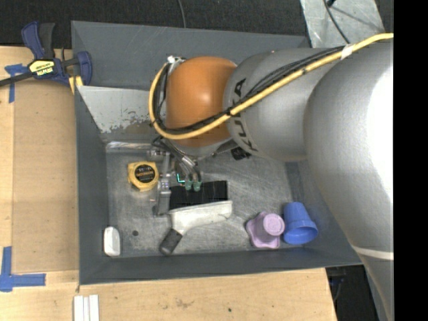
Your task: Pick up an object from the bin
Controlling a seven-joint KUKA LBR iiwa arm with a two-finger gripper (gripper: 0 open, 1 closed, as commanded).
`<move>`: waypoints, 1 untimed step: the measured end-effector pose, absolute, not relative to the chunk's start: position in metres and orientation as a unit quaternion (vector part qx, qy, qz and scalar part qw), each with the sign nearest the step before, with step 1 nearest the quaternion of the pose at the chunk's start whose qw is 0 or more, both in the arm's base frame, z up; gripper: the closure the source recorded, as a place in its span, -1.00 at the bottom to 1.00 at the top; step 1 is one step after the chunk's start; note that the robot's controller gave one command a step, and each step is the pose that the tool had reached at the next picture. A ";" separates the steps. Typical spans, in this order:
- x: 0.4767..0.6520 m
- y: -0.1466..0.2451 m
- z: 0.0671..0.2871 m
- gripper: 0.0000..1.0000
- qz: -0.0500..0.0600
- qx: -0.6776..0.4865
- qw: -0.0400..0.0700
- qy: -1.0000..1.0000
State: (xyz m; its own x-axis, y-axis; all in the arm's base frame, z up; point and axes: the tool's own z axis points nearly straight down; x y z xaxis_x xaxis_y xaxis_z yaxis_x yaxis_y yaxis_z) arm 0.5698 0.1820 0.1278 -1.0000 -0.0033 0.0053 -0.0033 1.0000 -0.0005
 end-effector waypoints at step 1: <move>0.572 0.181 0.132 -1.00 -0.001 0.000 -0.001 -1.000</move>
Offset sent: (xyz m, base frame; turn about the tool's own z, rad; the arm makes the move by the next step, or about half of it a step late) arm 0.0296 0.0237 -0.0578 -0.1416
